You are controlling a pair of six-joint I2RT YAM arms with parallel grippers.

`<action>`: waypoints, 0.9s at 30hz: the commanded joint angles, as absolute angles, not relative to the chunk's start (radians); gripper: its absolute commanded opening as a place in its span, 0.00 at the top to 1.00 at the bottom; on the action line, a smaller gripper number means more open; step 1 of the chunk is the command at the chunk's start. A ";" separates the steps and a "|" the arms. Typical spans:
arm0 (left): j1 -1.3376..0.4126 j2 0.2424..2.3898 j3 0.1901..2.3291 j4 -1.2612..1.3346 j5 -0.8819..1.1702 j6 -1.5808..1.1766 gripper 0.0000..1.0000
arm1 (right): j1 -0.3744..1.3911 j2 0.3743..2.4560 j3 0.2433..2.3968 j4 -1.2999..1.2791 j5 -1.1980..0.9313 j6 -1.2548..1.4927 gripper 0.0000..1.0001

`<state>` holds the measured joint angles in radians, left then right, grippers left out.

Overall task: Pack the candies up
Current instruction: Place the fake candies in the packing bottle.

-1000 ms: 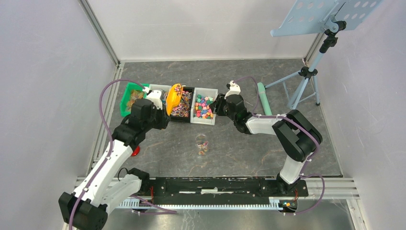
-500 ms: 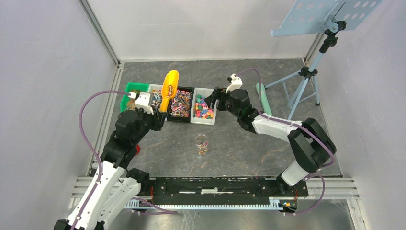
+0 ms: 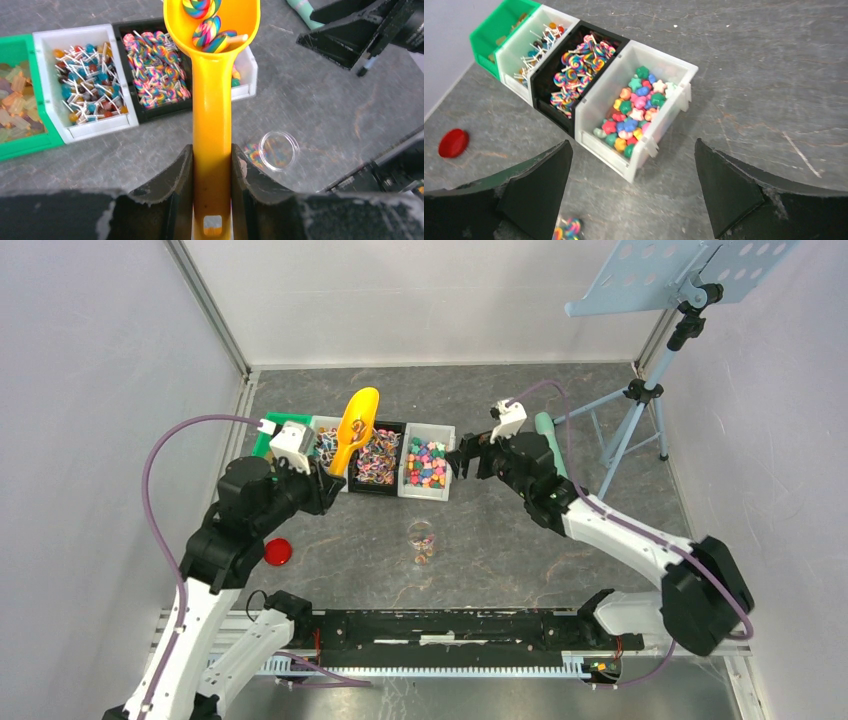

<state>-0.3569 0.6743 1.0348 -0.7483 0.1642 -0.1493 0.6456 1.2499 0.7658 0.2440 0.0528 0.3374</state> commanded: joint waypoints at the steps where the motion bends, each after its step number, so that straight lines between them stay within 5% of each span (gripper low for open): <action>1: -0.362 0.684 1.126 -0.962 0.252 -0.196 0.98 | 0.642 1.110 0.715 0.151 0.075 0.204 0.02; 27: -0.398 0.747 1.290 -1.348 0.284 -0.204 0.98 | 0.643 0.841 0.537 0.080 0.034 0.147 0.02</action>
